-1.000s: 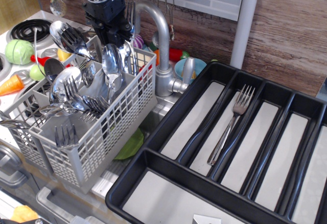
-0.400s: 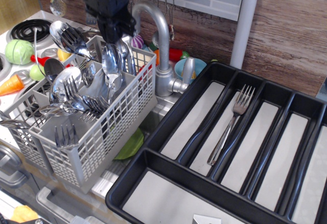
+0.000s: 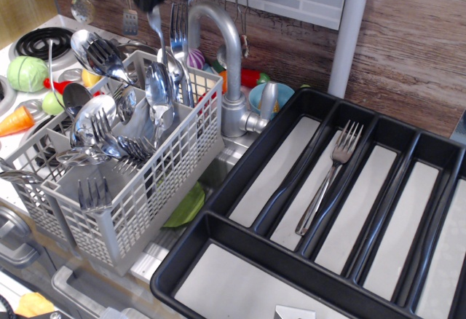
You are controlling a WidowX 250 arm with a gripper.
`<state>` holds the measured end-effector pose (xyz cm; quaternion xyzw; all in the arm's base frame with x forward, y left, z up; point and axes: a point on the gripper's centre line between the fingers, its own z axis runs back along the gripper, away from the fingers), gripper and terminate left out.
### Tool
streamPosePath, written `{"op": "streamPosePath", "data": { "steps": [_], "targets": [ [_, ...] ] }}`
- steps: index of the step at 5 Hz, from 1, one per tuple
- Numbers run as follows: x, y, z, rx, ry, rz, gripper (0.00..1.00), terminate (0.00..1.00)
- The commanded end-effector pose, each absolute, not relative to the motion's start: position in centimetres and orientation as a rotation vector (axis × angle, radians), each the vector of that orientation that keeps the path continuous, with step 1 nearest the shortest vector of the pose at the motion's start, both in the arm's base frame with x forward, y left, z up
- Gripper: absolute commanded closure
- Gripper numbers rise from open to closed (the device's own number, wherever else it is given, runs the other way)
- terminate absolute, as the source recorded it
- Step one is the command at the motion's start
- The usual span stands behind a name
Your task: Put fork from basket to tray
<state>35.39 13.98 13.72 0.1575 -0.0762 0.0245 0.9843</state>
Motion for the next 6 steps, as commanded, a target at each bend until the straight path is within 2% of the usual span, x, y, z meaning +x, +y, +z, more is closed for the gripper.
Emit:
{"op": "streamPosePath", "data": {
  "steps": [1,2,3,5,6],
  "targets": [
    [35.3,11.8,21.0,0.310,-0.240,0.180,1.00,0.00],
    [34.4,9.1,22.7,0.300,-0.286,0.233,1.00,0.00],
    [33.9,6.0,22.1,0.243,-0.275,0.282,1.00,0.00],
    [32.3,2.5,17.1,0.194,-0.298,0.246,1.00,0.00],
    [32.1,1.4,15.2,0.212,-0.233,0.277,1.00,0.00]
  ]
}}
